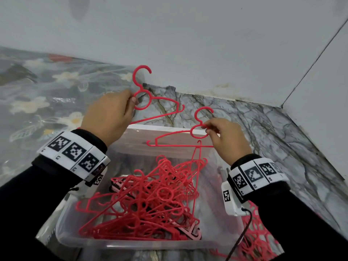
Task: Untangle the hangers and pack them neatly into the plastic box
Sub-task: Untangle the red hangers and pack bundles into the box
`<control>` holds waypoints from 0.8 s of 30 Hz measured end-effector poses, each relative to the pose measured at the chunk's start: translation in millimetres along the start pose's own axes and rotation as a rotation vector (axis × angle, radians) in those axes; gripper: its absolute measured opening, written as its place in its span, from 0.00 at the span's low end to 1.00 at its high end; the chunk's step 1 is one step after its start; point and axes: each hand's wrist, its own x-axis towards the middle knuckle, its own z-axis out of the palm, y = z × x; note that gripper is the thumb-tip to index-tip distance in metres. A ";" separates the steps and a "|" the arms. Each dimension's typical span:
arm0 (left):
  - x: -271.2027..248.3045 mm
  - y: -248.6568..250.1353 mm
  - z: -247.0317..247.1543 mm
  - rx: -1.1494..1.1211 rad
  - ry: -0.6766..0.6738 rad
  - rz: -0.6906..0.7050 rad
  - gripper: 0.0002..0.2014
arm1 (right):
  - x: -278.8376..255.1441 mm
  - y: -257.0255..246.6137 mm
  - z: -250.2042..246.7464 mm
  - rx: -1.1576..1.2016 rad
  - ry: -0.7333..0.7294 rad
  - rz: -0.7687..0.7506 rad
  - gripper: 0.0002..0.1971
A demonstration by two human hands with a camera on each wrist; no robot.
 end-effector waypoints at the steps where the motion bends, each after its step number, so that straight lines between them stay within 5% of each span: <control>1: -0.9 0.9 0.6 -0.007 -0.019 0.020 0.14 | -0.6 -2.7 1.2 0.011 -0.006 -0.029 0.11; 6: -11.8 14.1 12.5 -0.031 -0.229 0.140 0.12 | -5.5 -21.6 14.8 0.073 -0.072 -0.228 0.08; 12: -19.8 30.8 25.2 -0.129 -0.366 0.197 0.20 | -6.6 -35.2 26.1 0.240 0.070 -0.210 0.08; 15: -20.6 33.2 29.9 -0.079 -0.408 0.229 0.15 | -6.7 -34.4 28.8 0.262 0.082 -0.201 0.09; 21: -21.1 29.5 29.7 0.159 -0.249 0.244 0.12 | -14.4 -38.7 30.4 0.183 0.127 -0.246 0.09; 24: -16.5 29.1 23.0 0.187 -0.162 0.141 0.16 | -26.3 -51.6 37.0 0.089 -0.100 -0.400 0.07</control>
